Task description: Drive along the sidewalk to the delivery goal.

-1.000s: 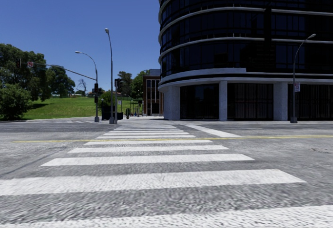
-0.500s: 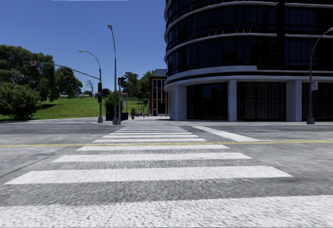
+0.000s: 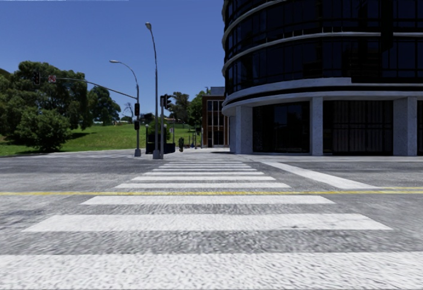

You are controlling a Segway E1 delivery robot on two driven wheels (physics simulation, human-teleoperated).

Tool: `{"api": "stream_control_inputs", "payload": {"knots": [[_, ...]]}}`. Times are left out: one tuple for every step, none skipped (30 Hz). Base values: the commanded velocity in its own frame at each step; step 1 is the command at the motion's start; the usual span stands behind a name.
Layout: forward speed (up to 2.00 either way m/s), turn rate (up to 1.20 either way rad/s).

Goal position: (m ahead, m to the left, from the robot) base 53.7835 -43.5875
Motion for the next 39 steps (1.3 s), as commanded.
{"api": "stream_control_inputs", "payload": {"knots": [[2.00, 0.00], [2.00, 0.00], [2.00, 0.00], [2.00, 0.00], [2.00, 0.00], [2.00, 0.00], [2.00, 0.00], [2.00, 0.00], [2.00, 0.00], [2.00, 0.00], [2.00, 0.00], [2.00, 0.00], [2.00, 0.00], [2.00, 0.00], [2.00, 0.00], [2.00, 0.00], [2.00, 0.00], [2.00, 0.00], [2.00, 0.00], [2.00, 0.00], [2.00, 0.00], [2.00, 0.00], [2.00, 0.00], [2.00, 0.00], [2.00, 0.00], [2.00, 0.00], [2.00, 0.00], [2.00, 0.00], [2.00, 0.00], [2.00, 0.00], [2.00, 0.00], [2.00, 0.00], [2.00, 0.00], [2.00, 0.00], [2.00, 0.00], [2.00, 0.00], [2.00, 0.00], [2.00, 0.00], [2.00, 0.00]]}}
